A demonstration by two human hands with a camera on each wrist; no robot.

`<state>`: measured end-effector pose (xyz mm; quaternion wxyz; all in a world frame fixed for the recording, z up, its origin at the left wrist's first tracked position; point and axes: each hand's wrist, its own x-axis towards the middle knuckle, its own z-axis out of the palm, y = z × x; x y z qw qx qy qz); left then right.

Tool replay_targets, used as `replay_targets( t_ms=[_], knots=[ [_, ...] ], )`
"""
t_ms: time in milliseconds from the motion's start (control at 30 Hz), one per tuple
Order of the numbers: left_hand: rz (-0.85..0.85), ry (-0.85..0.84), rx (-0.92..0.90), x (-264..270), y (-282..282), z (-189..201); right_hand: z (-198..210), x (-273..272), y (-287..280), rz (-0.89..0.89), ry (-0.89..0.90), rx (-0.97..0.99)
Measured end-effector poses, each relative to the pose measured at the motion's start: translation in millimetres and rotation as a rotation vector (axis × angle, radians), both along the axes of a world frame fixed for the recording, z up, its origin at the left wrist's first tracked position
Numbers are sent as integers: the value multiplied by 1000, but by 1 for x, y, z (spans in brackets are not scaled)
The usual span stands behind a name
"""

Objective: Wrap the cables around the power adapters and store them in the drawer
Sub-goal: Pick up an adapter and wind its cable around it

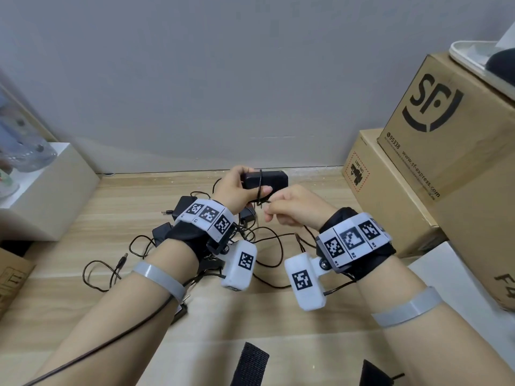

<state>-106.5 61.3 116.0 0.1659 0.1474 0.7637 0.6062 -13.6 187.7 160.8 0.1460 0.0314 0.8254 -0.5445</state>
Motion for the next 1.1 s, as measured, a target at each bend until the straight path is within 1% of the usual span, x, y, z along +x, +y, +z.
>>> replay_targets(
  t_ms=[33, 100, 167, 233, 300, 367, 467, 567, 667, 733, 833, 1000, 1100],
  knots=[
    [-27, 21, -56, -1, -2, 1, 6, 1, 2, -17, 55, 11],
    [-107, 72, -185, -2, -6, 1, 16, 2, 7, -76, 159, -43],
    [-205, 37, -238, 1, -10, 2, 22, 0, 13, -141, 256, -42],
    [-339, -34, -224, 3, -14, 3, 21, -4, 20, -215, 338, 14],
    [-460, -73, -152, 4, -18, 6, 12, -10, 28, -286, 390, 30],
    [-506, -101, -42, 5, -21, 11, 2, -12, 32, -336, 393, 39],
    [-484, -178, 159, 5, -22, 20, -16, -13, 34, -392, 326, 40],
    [-436, -237, 367, 11, -16, 24, -28, -16, 27, -402, 269, -1],
    [-324, -275, 495, 15, -7, 28, -31, -14, 14, -352, 174, 79],
    [-224, -280, 501, 15, -2, 29, -34, -11, 5, -301, 166, 100],
    [-101, -228, 431, 14, 2, 29, -34, -11, -2, -274, 160, 103],
    [-41, -123, 310, 13, 3, 27, -31, -10, 0, -223, 90, 96],
    [14, -96, 297, 11, 5, 25, -33, -7, -3, -137, -4, 15]
  ],
)
